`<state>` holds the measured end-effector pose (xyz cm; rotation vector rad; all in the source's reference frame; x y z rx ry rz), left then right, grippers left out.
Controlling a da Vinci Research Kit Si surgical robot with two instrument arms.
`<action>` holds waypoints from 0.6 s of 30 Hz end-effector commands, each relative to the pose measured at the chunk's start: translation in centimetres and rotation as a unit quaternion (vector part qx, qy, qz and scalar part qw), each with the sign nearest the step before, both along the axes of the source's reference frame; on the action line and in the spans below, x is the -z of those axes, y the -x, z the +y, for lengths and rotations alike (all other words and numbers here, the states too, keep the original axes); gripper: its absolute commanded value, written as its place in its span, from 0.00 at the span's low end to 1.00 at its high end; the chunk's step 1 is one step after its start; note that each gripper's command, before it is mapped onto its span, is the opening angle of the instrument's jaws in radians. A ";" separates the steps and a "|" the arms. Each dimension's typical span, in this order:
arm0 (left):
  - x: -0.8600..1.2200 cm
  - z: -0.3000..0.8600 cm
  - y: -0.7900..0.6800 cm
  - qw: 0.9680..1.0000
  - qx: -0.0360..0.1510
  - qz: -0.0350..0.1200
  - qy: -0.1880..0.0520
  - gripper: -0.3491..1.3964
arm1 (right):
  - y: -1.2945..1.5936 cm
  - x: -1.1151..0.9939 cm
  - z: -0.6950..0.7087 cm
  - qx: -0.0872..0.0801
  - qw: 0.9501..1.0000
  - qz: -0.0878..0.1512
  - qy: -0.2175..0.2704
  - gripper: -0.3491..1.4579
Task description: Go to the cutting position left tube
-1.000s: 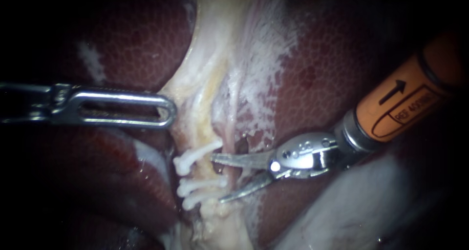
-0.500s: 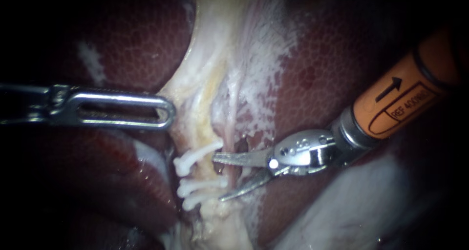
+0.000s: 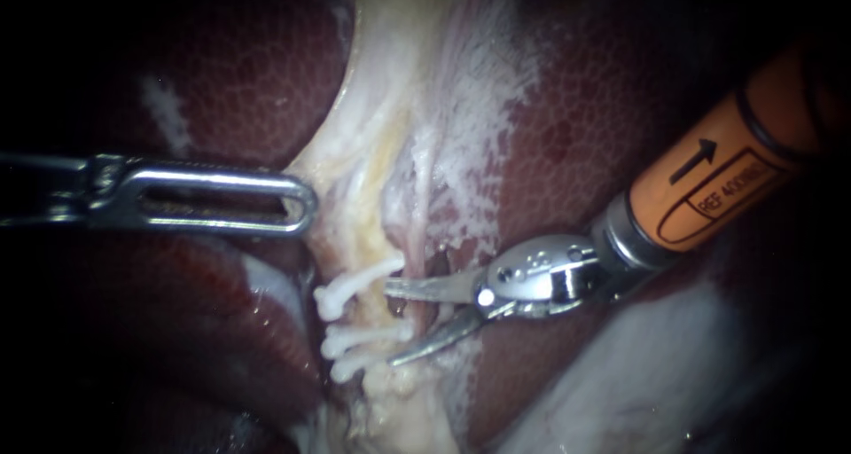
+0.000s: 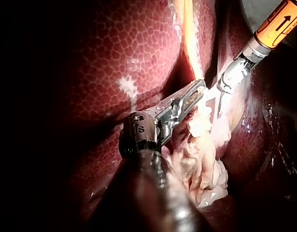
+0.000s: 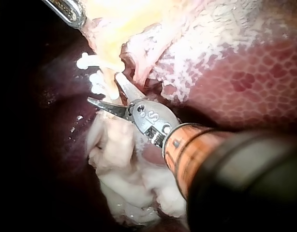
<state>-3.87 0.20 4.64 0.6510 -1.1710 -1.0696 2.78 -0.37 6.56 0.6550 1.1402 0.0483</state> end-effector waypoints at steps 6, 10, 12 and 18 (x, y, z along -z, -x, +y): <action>0.00 0.00 0.00 1.000 0.000 0.000 0.000 0.00 | -0.11 0.00 0.01 0.005 1.000 0.012 -0.001 0.90; -0.01 0.00 0.00 1.000 0.000 0.000 0.000 0.00 | -0.14 0.00 0.02 0.004 1.000 0.021 -0.003 0.90; -0.01 0.00 0.00 1.000 0.000 0.000 0.000 0.00 | -0.14 0.01 0.02 0.008 1.000 0.024 -0.005 0.89; -0.02 0.01 0.00 1.000 0.000 0.000 0.000 0.00 | -0.15 0.04 -0.01 0.031 0.999 0.040 -0.008 0.86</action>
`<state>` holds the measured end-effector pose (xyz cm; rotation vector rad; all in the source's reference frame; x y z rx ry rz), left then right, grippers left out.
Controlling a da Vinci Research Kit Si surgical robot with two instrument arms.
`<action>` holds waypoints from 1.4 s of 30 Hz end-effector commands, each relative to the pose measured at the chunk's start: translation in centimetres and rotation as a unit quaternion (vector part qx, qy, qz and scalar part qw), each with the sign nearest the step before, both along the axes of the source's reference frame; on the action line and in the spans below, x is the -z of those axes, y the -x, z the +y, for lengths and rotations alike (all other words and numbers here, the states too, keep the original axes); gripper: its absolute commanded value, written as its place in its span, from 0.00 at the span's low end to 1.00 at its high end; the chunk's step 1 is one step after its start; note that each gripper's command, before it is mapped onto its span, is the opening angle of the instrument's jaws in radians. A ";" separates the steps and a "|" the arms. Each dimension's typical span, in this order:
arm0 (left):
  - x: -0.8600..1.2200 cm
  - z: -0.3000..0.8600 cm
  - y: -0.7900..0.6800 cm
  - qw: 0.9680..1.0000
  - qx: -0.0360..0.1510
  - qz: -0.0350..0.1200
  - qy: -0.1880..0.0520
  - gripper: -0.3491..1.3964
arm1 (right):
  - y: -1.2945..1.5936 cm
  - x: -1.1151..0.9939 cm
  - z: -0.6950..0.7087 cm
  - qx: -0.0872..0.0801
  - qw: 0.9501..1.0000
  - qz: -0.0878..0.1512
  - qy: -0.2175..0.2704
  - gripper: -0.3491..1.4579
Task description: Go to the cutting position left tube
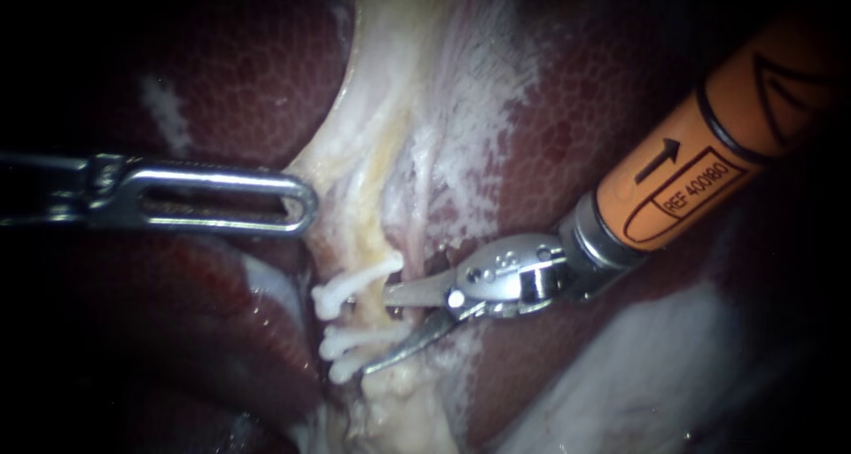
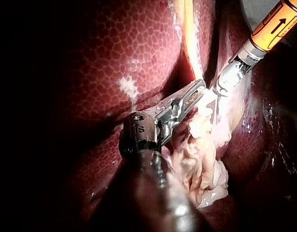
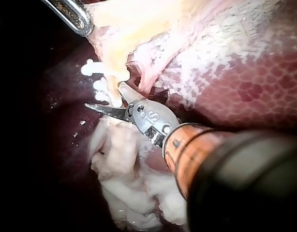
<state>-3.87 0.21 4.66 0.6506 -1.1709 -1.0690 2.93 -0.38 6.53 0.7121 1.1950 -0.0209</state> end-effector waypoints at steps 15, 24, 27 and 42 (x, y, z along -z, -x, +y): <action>-0.02 0.00 0.00 1.000 0.000 0.000 0.000 0.00 | -0.17 0.01 0.03 -0.020 0.999 0.007 -0.046 0.83; -0.02 0.00 0.01 1.000 0.000 0.000 0.000 0.00 | -0.20 0.00 0.02 -0.043 0.989 -0.037 -0.136 0.80; -0.02 -0.01 0.01 1.000 0.000 0.000 0.000 0.00 | -0.20 0.00 0.02 -0.045 0.987 -0.043 -0.146 0.78; -0.03 -0.01 0.02 1.000 0.000 0.000 0.000 0.00 | -0.21 0.02 0.06 -0.049 0.985 -0.049 -0.160 0.67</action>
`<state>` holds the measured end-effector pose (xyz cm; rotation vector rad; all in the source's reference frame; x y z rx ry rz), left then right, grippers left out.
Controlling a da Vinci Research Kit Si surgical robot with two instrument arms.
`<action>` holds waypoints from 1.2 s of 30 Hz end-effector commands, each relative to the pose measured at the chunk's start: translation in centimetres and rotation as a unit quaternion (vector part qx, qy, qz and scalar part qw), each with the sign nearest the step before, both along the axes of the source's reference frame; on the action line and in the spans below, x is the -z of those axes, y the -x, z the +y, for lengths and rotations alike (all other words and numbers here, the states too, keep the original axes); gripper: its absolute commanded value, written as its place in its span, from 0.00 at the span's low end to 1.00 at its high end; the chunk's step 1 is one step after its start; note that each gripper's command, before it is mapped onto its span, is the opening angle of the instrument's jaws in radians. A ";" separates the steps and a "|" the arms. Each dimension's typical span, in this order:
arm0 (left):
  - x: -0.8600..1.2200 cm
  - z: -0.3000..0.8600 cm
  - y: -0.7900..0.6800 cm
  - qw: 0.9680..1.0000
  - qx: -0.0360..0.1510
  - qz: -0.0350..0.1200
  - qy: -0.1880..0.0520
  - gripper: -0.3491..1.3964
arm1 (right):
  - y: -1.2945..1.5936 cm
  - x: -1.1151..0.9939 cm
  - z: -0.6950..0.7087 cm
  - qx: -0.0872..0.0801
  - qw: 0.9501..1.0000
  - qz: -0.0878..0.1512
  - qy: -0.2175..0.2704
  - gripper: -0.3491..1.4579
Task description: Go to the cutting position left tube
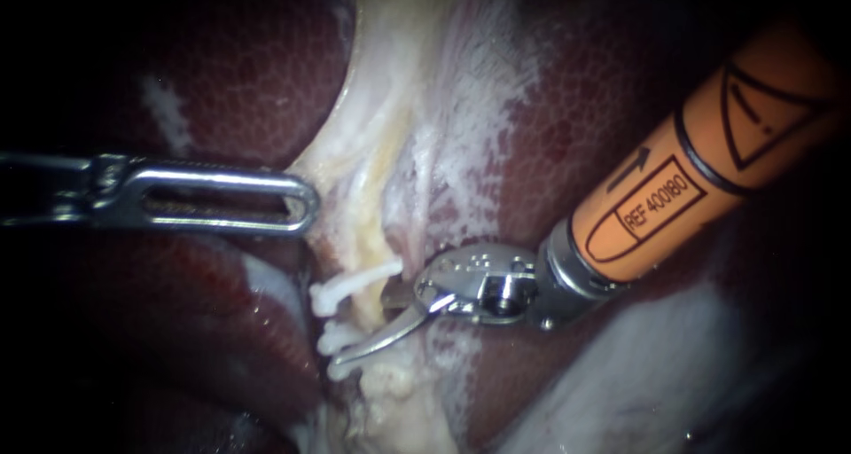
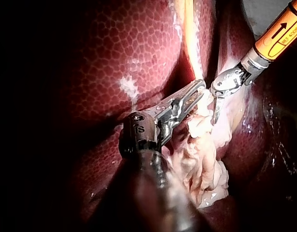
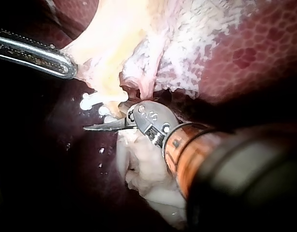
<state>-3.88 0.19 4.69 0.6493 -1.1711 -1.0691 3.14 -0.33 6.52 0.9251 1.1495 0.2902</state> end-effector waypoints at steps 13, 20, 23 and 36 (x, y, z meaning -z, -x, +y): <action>0.00 0.00 0.00 1.000 0.000 0.000 0.000 0.00 | 0.00 -0.06 0.03 -0.001 1.000 0.000 0.001 0.58; 0.00 0.00 0.01 1.000 0.000 0.000 0.000 0.00 | -0.01 -0.07 0.04 -0.001 1.000 0.000 0.001 0.51; 0.00 0.00 0.01 1.000 0.000 0.000 0.000 0.00 | -0.01 -0.07 0.03 -0.001 1.000 0.000 0.001 0.49; 0.00 -0.01 0.01 1.000 0.000 0.000 0.000 0.00 | -0.01 -0.08 0.03 0.000 1.000 0.001 0.001 0.41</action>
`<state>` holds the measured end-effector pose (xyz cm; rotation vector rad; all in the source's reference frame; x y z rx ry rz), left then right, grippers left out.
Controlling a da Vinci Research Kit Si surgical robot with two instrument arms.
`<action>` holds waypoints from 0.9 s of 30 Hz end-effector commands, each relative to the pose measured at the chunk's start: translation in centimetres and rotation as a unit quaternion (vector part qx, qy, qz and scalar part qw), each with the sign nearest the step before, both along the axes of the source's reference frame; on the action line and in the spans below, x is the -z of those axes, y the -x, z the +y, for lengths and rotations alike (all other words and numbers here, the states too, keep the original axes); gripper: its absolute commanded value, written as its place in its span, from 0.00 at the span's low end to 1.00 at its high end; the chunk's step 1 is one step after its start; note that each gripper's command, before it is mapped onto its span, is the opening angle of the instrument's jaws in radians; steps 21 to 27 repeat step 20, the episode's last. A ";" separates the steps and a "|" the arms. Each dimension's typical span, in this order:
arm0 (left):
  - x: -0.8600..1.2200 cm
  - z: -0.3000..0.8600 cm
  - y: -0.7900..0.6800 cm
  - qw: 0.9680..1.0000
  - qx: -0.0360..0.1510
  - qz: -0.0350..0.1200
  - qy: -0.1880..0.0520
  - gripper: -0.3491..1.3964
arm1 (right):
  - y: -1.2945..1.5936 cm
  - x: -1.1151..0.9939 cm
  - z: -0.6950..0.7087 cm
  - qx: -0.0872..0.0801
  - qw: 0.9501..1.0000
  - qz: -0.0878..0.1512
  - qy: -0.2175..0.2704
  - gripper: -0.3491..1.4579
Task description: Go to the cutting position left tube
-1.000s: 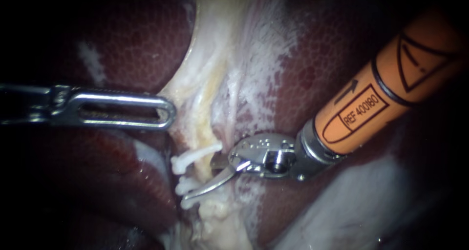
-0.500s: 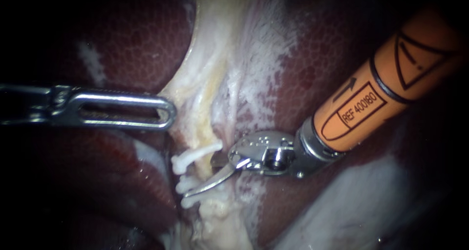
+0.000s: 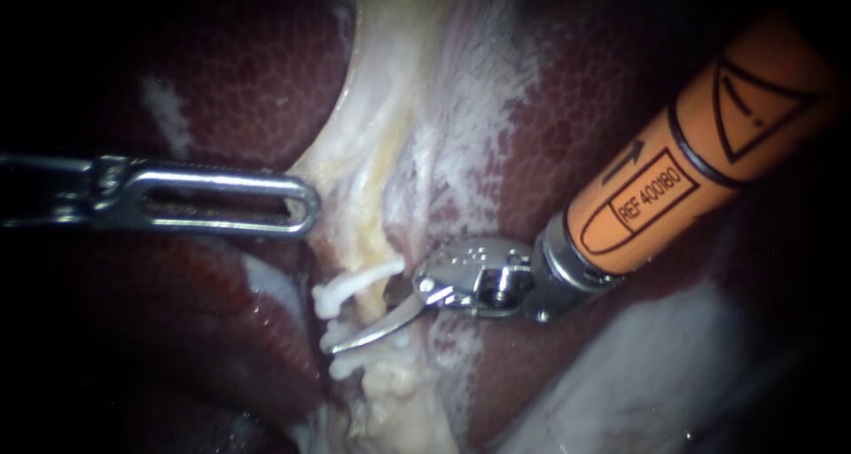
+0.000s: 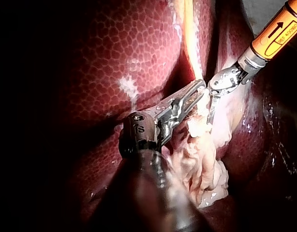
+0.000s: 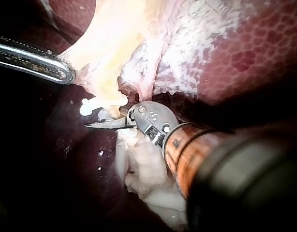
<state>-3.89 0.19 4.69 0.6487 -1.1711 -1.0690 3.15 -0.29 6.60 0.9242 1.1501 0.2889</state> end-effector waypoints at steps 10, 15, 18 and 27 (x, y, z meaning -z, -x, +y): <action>0.00 0.00 0.00 1.000 0.000 0.000 0.000 0.00 | 0.01 0.00 -0.01 0.001 1.000 0.000 -0.002 0.41; 0.00 0.00 0.00 1.000 0.000 0.000 0.000 0.00 | 0.01 0.00 -0.01 0.002 1.000 0.001 -0.002 0.41; 0.00 0.00 0.00 1.000 0.000 0.000 0.000 0.00 | 0.01 0.00 -0.01 0.002 1.000 0.000 -0.005 0.41; 0.00 0.00 0.00 1.000 0.000 0.000 0.000 0.00 | 0.01 0.00 -0.02 0.003 1.000 0.000 -0.004 0.41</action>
